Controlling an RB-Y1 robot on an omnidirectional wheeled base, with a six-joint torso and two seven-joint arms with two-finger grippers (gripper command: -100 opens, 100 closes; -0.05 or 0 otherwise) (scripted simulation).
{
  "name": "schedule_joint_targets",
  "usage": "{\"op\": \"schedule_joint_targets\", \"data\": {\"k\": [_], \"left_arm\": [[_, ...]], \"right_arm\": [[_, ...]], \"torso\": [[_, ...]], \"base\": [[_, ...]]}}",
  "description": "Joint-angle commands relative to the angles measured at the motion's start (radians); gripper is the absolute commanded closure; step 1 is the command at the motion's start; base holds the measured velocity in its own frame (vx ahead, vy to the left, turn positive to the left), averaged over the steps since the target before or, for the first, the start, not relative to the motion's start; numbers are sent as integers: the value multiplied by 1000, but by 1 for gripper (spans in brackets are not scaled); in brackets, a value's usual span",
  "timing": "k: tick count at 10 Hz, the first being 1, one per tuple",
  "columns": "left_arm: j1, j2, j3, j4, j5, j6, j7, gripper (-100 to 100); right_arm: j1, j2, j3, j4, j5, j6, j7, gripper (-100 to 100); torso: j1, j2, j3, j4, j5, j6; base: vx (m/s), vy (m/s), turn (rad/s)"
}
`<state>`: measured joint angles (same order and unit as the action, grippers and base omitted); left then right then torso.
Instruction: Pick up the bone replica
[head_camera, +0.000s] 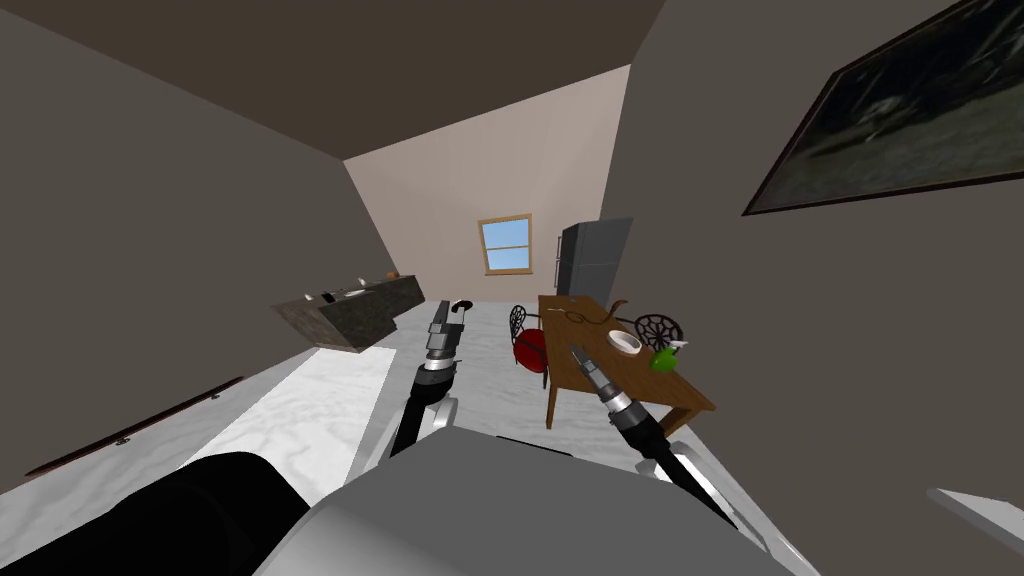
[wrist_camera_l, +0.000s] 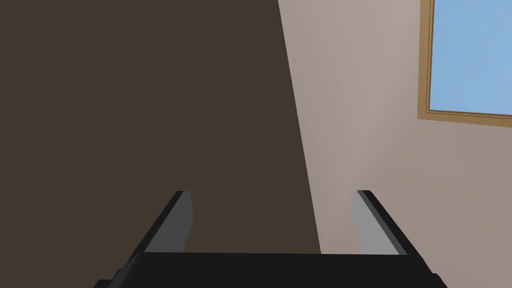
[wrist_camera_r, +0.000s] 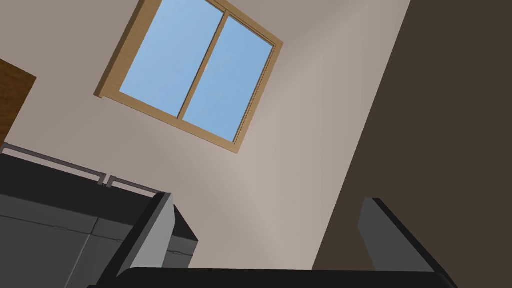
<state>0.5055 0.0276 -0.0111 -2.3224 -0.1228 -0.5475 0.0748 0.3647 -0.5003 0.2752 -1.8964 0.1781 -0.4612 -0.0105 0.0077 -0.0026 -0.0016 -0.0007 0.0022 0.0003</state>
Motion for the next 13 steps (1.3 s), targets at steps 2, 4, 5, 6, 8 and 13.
{"op": "schedule_joint_targets", "data": {"k": [2, 4, 5, 6, 8, 13], "left_arm": [[0, 0, 0, 0, 0, 0, 0, 0], [0, 0, 0, 0, 0, 0, 0, 0], [0, 0, 0, 0, 0, 0, 0, 0], [0, 0, 0, 0, 0, 0, 0, 0], [0, 0, 0, 0, 0, 0, 0, 0], [0, 0, 0, 0, 0, 0, 0, 0]], "right_arm": [[-32, -40, 32, 83, 20, -2, 11, -100], [-49, -78, 60, 142, 36, -2, 17, -100], [-65, -115, 89, 178, 51, -1, 22, -100], [-65, -115, 89, 202, 51, -1, 22, -100], [-79, -152, 119, 264, 66, -1, 27, -100], [-106, -223, 180, 393, 92, 0, 33, -100]], "torso": [[2, -1, 0, 0, 0, 0], [1, -1, -1, 0, 0, 0], [-1, -1, -1, 0, 0, 0], [1, -2, -1, 0, 0, 0], [-2, -2, -1, 0, 0, 0], [-4, 0, 0, 0, -1, 0]], "base": [[53, 151, 41], [73, 118, 43], [84, 151, 77], [70, 107, 16], [79, 83, 41], [65, 72, 31]]}}
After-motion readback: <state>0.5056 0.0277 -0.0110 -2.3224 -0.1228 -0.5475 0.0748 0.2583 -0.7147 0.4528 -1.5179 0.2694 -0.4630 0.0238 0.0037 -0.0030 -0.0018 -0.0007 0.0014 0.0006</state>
